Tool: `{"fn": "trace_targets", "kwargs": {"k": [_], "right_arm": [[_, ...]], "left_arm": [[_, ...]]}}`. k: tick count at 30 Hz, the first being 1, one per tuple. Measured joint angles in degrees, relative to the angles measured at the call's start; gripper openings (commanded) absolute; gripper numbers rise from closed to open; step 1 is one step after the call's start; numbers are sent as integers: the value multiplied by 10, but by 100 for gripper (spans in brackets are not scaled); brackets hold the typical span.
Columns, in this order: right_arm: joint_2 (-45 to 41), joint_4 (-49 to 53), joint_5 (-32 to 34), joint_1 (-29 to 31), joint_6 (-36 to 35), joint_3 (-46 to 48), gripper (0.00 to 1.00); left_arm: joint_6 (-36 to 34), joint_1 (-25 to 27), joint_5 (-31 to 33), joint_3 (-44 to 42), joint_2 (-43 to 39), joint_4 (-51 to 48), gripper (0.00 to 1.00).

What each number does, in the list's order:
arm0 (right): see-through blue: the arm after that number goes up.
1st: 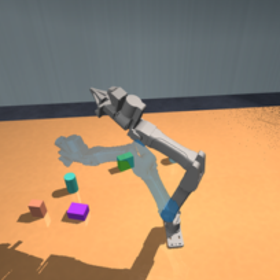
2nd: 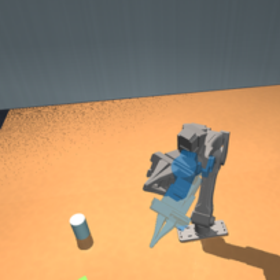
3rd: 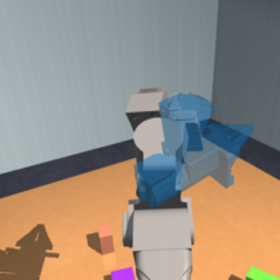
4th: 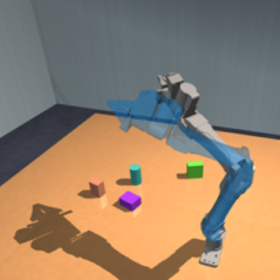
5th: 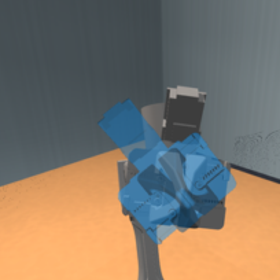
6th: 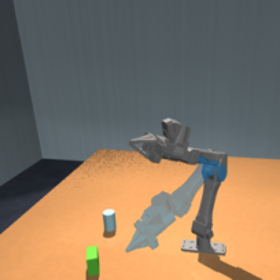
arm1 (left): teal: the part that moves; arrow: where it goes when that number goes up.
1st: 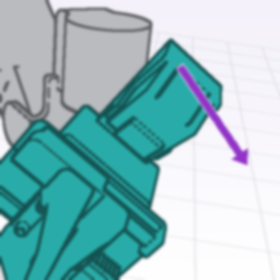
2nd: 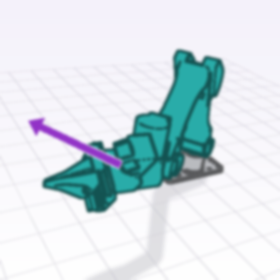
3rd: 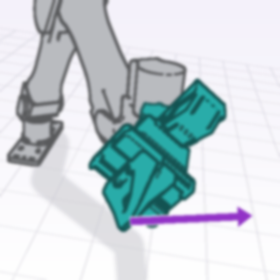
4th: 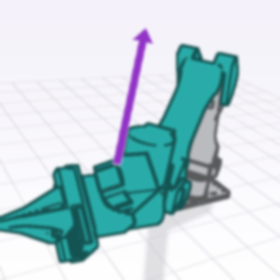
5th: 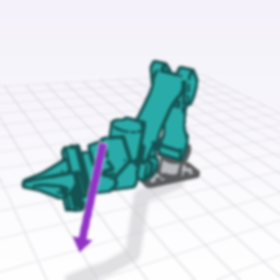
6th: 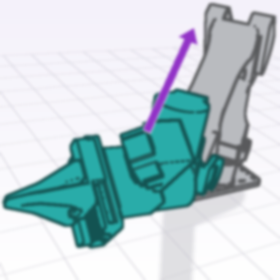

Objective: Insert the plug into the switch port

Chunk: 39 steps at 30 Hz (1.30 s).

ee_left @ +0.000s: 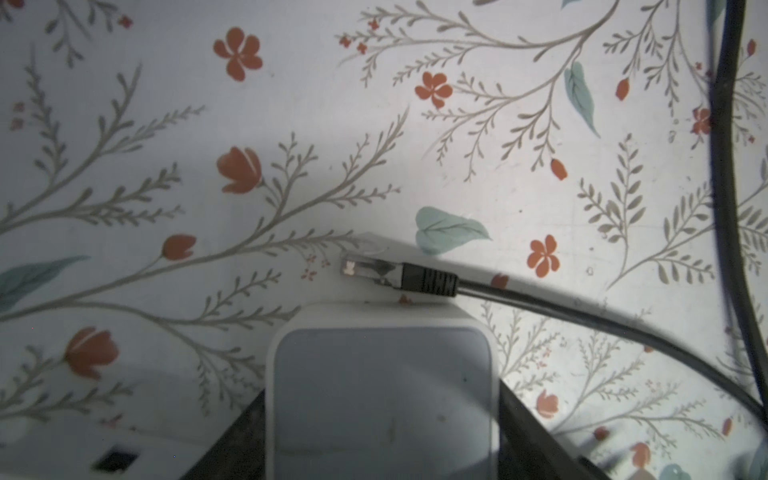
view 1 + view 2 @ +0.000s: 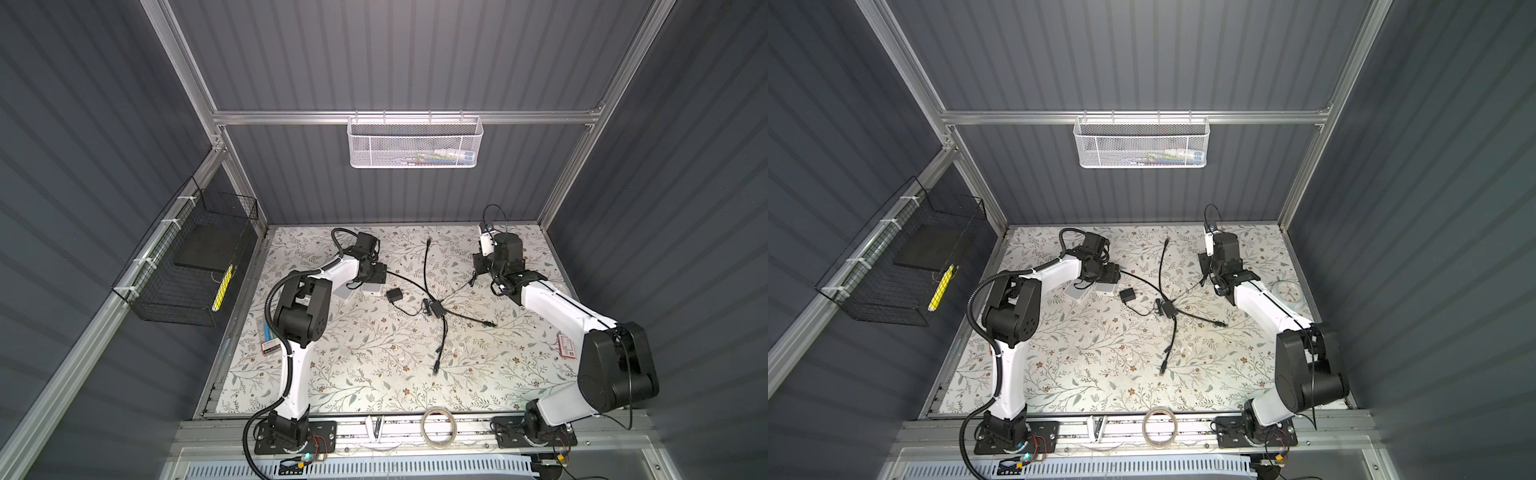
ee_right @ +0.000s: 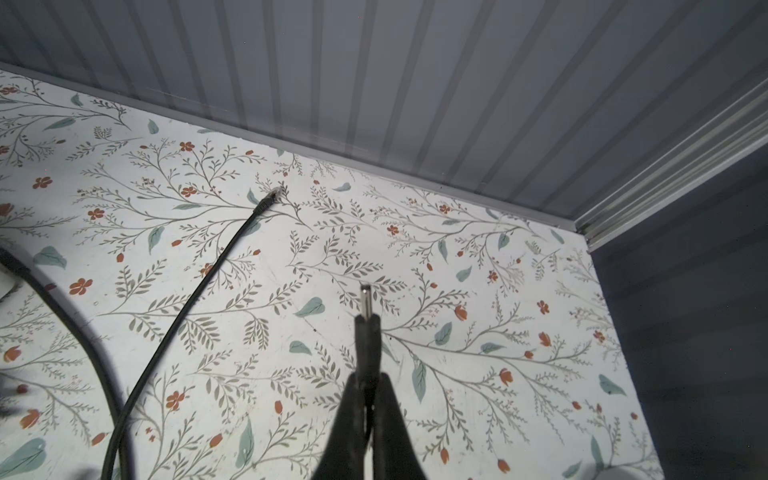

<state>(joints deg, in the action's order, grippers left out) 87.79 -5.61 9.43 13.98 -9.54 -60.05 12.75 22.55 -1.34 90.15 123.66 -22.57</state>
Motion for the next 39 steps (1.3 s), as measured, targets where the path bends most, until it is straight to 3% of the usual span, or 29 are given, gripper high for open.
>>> {"fn": "trace_targets", "kwargs": {"k": [9, 15, 26, 32, 39], "right_arm": [[26, 1, -19, -5, -49, -57, 0], [13, 18, -78, -1, -64, -93, 0], [-90, 96, -134, 113, -89, -95, 0], [-145, 118, -144, 144, -76, -87, 0], [-187, 113, -176, 188, -45, -31, 0]], "left_arm": [[65, 1, 24, -66, -46, 8, 62], [116, 7, 31, -67, -46, 12, 69], [190, 27, 64, -122, -81, 38, 88], [187, 30, 57, -127, -92, 23, 89], [102, 14, 20, -79, -96, -10, 87]]}}
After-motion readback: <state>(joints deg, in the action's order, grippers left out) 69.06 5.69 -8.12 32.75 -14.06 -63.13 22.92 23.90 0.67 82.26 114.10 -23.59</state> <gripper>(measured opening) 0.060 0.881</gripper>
